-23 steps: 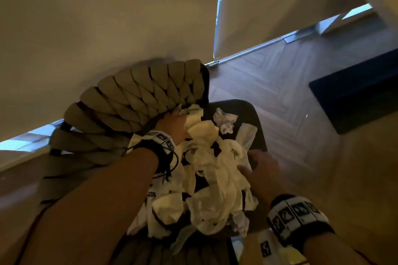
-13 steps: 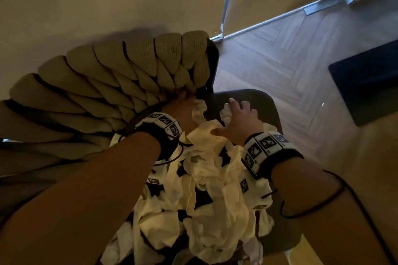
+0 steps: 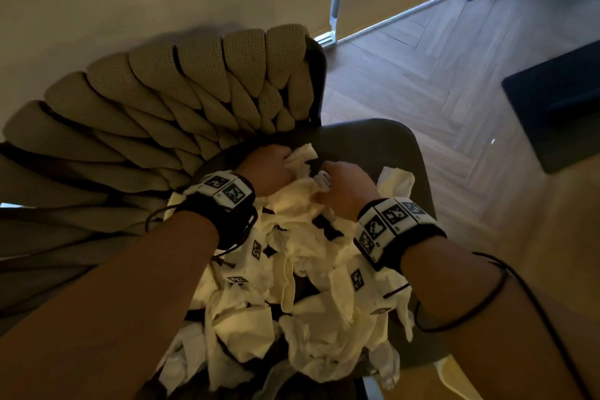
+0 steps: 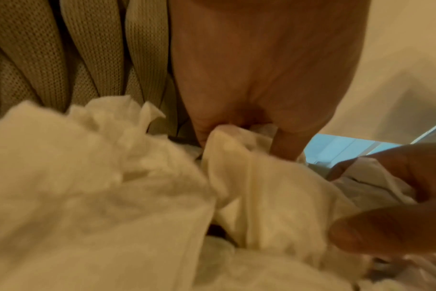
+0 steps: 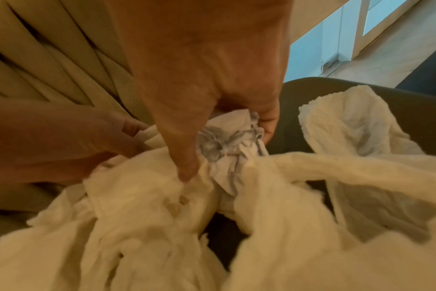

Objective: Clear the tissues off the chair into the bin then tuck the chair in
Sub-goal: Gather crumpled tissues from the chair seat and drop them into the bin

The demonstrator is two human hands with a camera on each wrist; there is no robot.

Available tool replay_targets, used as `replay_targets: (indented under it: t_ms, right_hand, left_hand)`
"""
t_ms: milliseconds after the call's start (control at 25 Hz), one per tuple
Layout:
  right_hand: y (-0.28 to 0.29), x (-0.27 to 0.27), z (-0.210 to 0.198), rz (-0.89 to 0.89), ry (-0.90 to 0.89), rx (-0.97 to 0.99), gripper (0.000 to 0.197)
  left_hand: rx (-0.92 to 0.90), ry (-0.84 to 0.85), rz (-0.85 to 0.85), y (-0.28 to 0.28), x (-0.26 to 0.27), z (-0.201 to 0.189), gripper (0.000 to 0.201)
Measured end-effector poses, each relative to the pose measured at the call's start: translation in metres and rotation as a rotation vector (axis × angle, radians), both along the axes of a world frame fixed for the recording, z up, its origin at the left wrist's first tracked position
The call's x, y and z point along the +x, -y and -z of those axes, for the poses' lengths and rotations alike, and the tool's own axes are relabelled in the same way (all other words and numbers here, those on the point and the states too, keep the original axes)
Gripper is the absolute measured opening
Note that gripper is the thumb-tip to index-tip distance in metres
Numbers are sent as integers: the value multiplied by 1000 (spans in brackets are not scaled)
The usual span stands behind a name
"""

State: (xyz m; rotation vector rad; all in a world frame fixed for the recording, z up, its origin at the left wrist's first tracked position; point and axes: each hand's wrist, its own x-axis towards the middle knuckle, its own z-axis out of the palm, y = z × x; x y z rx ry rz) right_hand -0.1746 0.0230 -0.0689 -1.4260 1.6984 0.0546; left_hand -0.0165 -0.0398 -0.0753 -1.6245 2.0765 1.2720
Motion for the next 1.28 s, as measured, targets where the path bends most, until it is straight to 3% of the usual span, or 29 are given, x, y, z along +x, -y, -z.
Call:
replay_targets:
  t_ms: [280,440,520,600,720,840,1080,1200,1280]
  right_hand:
    - [-53,-33,-64,203,165,-355,30]
    - [-127,-84,-98,393,177,-479,22]
    - [-167,-116,-108,494,174,-522,21]
    - [-215,-154,-115,617,199,-572,23]
    - [-293,-210,-112,805,183,-573,17]
    - [-365,-253,-87,942,128,-509,16]
    - [-482,-306,13,1102,-53,-327,21]
    - [-521,-312,33,1202,-85,-314,22]
    - [-553,-315,29,1268,-199,-269,20]
  left_hand:
    - [-239,-216,-88,-46,-21,-107,24]
    - [-271,-208,73,-102,-90,-159,17]
    - [-282,-169,162,-130,-133,-170,14]
    - [-305,-238,232,-163,-180,-173,16]
    - [-275,-419,366,-218,-249,-158,15]
    - [-153,-504,486,-277,-310,-114,16]
    - [76,-461,632,-388,-392,-6,15]
    - [128,-460,707,-427,-414,18,22]
    - [139,-481,752,-452,-430,14,25]
